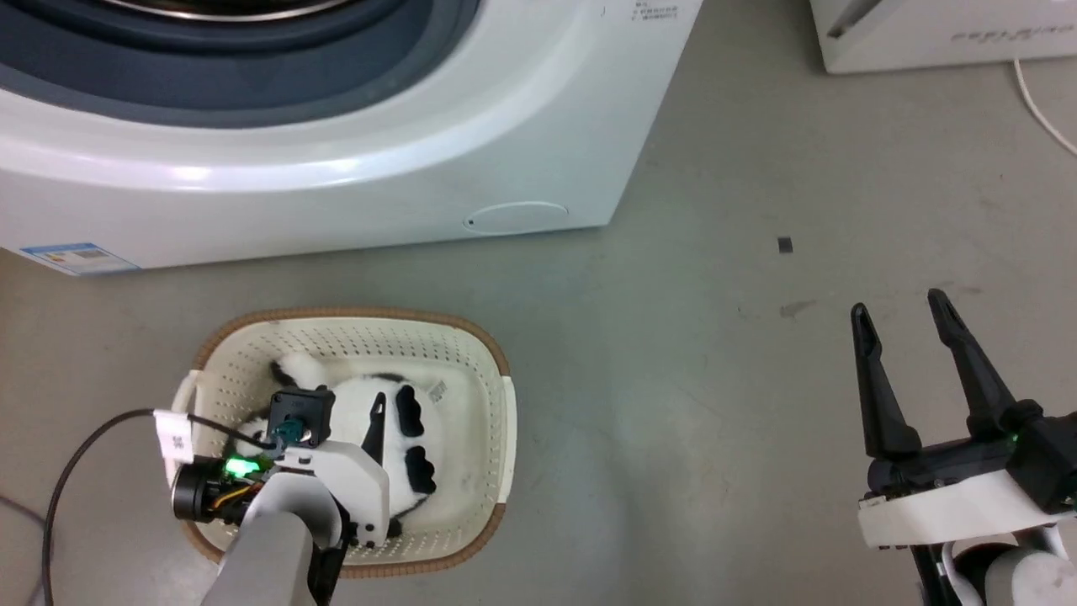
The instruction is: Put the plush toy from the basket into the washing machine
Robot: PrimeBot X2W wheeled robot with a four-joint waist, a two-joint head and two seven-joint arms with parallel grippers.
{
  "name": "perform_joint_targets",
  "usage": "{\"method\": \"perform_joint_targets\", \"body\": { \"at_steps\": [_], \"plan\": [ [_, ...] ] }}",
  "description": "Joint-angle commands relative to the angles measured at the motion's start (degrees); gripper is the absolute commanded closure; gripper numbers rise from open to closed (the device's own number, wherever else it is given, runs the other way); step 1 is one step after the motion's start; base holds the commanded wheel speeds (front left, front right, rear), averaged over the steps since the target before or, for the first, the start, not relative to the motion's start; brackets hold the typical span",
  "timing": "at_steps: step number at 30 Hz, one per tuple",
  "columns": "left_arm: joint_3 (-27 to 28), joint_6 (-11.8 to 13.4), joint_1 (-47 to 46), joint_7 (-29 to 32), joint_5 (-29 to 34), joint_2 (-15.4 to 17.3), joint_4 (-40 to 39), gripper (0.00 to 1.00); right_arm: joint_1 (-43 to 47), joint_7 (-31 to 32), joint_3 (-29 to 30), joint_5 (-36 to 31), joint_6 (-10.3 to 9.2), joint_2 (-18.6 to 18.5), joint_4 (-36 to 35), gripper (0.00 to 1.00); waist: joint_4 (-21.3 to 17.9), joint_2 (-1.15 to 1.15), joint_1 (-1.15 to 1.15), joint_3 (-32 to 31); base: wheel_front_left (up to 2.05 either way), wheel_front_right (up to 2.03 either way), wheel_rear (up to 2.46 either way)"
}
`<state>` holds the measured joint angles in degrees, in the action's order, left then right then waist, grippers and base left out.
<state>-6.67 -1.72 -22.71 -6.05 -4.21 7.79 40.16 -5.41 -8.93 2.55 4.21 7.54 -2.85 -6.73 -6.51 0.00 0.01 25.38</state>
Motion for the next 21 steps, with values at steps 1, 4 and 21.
{"method": "perform_joint_targets", "body": {
  "at_steps": [1,4,21],
  "plan": [
    [-0.4,-0.2,-2.1,0.1,-0.3,0.5,1.8,0.00,-1.3,-0.6,0.2,0.5,-0.03,0.0,-0.7,0.00,-0.9,0.00,-0.01,2.0,0.00,0.00,0.00],
    [-1.0,-0.6,-4.4,0.6,-0.3,0.9,4.5,0.00,-1.7,-1.0,0.4,0.9,-0.04,0.0,-1.0,0.00,-1.4,0.00,-0.01,4.0,0.00,0.00,0.00],
    [-5.4,-2.3,-15.4,8.6,-0.4,4.6,17.7,0.00,-4.2,-3.0,0.1,3.1,-0.04,0.0,-2.5,0.00,-4.3,0.00,-0.01,15.2,0.00,0.00,0.00]
  ]
}}
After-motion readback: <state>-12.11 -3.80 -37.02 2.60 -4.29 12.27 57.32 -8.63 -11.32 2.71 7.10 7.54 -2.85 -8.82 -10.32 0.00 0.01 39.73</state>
